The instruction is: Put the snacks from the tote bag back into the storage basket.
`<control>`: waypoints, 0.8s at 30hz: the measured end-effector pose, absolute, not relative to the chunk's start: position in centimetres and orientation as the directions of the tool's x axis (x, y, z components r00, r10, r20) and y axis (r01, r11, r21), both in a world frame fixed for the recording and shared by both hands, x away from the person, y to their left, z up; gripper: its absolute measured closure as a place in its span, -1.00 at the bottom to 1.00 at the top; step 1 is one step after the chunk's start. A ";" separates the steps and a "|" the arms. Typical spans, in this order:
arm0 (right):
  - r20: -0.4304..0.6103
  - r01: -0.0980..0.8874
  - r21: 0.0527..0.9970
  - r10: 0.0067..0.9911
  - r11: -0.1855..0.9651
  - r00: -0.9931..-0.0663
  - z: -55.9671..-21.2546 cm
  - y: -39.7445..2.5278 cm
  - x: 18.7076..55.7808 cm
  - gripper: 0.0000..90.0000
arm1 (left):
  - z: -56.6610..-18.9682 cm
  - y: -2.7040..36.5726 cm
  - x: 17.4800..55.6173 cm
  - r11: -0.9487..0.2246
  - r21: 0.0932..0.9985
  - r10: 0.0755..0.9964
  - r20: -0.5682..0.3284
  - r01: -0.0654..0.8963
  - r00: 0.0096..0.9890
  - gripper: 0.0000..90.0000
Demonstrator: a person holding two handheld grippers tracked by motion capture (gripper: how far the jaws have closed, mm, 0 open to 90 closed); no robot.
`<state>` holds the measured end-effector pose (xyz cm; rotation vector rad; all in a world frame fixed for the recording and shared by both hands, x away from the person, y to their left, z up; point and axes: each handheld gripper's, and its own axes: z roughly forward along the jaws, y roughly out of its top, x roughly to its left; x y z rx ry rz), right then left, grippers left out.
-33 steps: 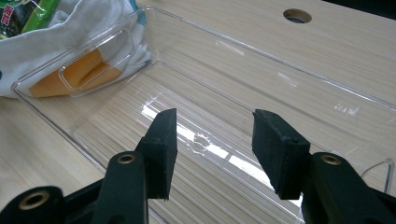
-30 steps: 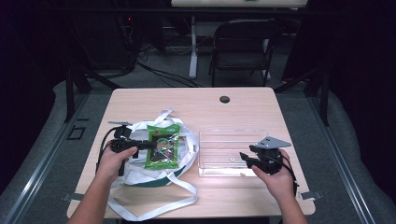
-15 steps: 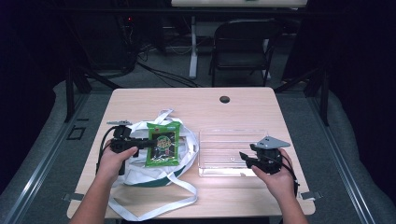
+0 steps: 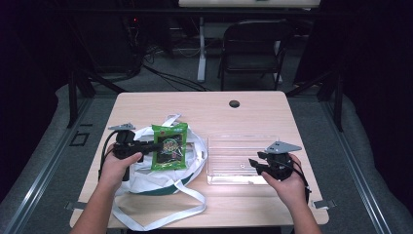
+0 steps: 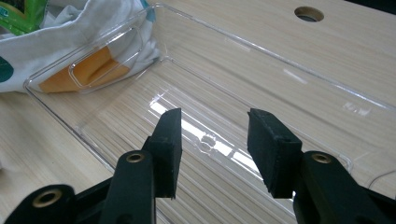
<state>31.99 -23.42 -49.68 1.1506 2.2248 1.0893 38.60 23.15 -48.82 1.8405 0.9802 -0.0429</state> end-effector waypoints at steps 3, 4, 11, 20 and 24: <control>-0.017 0.487 0.791 0.810 0.370 -0.587 -49.3 -23.2 32.1 0.26 | -48.5 23.2 38.5 -0.161 0.766 0.601 -0.424 0.622 0.677 0.61; -0.018 0.487 0.790 0.807 0.373 -0.590 -49.2 -23.1 32.1 0.26 | -48.4 23.2 38.5 -0.162 0.767 0.600 -0.422 0.620 0.680 0.61; -0.046 0.478 0.772 0.787 0.419 -0.616 -48.5 -22.9 32.5 0.28 | -47.5 23.0 38.2 -0.165 0.796 0.601 -0.387 0.582 0.699 0.61; -0.074 0.455 0.736 0.727 0.502 -0.683 -47.3 -22.9 33.1 0.32 | -46.1 22.4 37.9 -0.173 0.837 0.598 -0.330 0.519 0.731 0.62; -0.080 0.436 0.733 0.703 0.522 -0.707 -46.5 -22.9 33.4 0.35 | -45.7 22.1 37.9 -0.175 0.843 0.596 -0.320 0.508 0.736 0.62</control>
